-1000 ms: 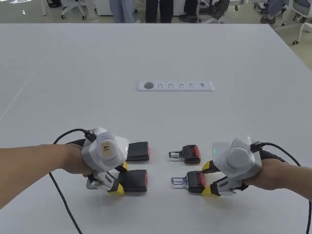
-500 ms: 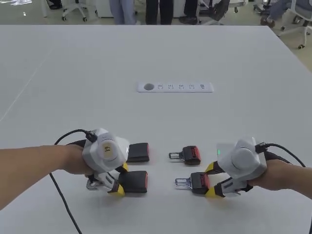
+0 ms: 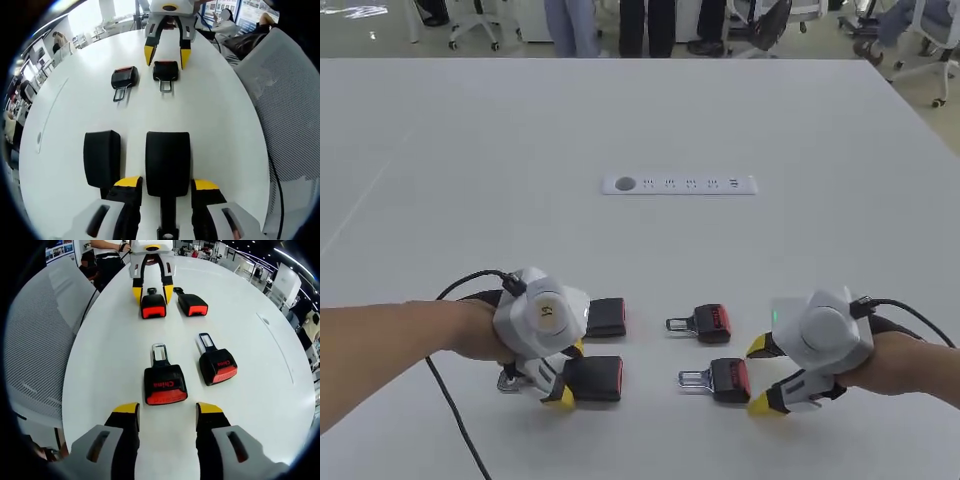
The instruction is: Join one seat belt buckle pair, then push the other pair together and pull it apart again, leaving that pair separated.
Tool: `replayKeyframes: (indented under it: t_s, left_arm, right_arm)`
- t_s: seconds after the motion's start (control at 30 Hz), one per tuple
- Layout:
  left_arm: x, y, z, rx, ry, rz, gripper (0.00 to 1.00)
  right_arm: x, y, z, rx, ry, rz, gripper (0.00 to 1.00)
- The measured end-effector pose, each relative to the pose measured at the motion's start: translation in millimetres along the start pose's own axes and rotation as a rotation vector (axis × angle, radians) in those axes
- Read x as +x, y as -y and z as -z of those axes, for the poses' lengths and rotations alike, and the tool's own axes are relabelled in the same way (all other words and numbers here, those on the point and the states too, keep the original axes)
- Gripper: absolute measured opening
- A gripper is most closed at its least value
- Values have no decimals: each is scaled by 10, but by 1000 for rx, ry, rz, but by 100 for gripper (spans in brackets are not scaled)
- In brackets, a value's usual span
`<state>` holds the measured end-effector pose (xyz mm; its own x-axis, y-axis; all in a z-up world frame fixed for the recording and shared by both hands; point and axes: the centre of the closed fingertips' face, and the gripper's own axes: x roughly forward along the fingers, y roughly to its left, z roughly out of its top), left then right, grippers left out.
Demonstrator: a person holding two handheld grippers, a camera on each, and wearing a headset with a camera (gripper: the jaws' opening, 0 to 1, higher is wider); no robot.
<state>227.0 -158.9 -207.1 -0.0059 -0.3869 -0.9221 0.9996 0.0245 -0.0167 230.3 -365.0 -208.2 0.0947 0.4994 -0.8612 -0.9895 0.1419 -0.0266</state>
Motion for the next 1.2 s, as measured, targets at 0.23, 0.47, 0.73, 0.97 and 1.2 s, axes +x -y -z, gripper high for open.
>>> replayKeyframes:
  t_s: [0.23,0.47,0.73,0.97,1.2]
  left_arm:
    - [-85,-17,32,-15,0,-4,42]
    - [-209,-68,92,-35,8,-18,43]
    - [-323,-210,131,-50,10,-45,44]
    - [-403,-363,80,-81,34,-72,44]
    - [-406,-556,43,-105,56,-90,44]
  right_arm:
    - [-74,97,-14,19,14,14,51]
    - [-143,192,-26,19,22,27,53]
    - [-193,274,-68,12,23,39,53]
    - [-206,389,-83,2,17,45,52]
    - [-180,468,-161,-13,16,47,52]
